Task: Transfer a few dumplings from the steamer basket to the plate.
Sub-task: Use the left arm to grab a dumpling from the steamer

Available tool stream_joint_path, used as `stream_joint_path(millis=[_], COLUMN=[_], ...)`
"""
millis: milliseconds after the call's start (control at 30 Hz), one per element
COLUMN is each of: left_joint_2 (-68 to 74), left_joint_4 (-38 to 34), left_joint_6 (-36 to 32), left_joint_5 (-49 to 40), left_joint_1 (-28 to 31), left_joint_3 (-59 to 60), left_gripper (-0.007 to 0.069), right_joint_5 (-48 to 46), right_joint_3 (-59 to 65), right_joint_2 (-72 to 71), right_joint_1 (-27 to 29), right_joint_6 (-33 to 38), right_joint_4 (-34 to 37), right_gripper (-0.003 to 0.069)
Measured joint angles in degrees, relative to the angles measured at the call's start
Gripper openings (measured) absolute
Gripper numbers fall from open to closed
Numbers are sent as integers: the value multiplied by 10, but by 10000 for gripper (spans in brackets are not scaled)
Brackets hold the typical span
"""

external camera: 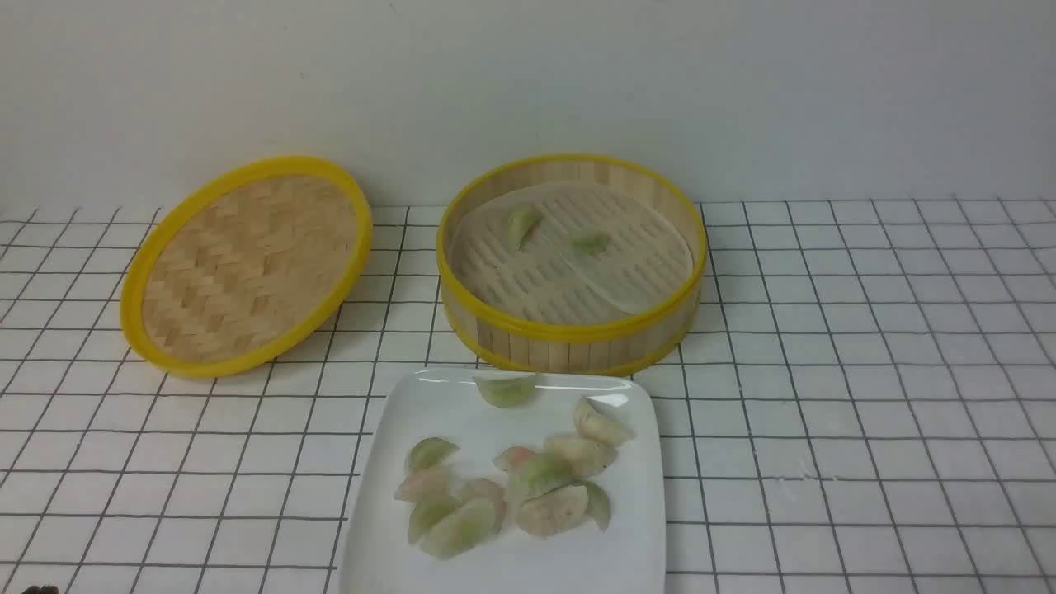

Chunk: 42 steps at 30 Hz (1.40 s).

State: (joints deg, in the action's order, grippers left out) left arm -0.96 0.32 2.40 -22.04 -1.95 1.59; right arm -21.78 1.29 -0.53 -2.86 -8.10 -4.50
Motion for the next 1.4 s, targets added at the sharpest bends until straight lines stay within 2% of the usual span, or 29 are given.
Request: stream_joint_path(millis=[567,667,700,733,767,867,933,1033,1067,1133,1167,1200,1233,1267,1333,1400], left_joint_2=[0,0,0,0,0,0,8,79,143,273,324,351,431,471,656,746], left_joint_4=[-9,-53,-82,-82,-116,-163,-172,-156,-135,-114,-108,-108,-106,-106,-129,-155], left_joint_6=[12,47,65,67,86,130,146,164,164,142,119,108,70,49,-39,-79], left_joint_5=[12,70,130,138,207,335,347,267,171,34,-31,-43,-113,-145,-274,-330], left_joint_1=[0,0,0,0,0,0,0,0,0,0,0,0,0,0,0,0], left_joint_3=[1,1,1,1,1,-2,-19,-112,-180,-291,-347,-369,-434,-466,-609,-677], left_gripper=[-6,-6,-6,-6,-6,-6,-6,-6,-6,-6,-6,-6,-6,-6,-6,-6], right_joint_5=[0,0,0,0,0,0,0,0,0,0,0,0,0,0,0,0], right_joint_3=[0,0,0,0,0,0,0,0,0,0,0,0,0,0,0,0], right_joint_2=[0,0,0,0,0,0,0,0,0,0,0,0,0,0,0,0], right_joint_1=[0,0,0,0,0,0,0,0,0,0,0,0,0,0,0,0], right_joint_6=[0,0,0,0,0,0,0,0,0,1,1,1,1,1,1,1], right_joint_4=[0,0,0,0,0,0,0,0,0,0,0,0,0,0,0,0], right_gripper=[-15,-15,-15,-15,-15,-15,-15,-15,-15,-15,-15,-15,-15,-15,-15,-15])
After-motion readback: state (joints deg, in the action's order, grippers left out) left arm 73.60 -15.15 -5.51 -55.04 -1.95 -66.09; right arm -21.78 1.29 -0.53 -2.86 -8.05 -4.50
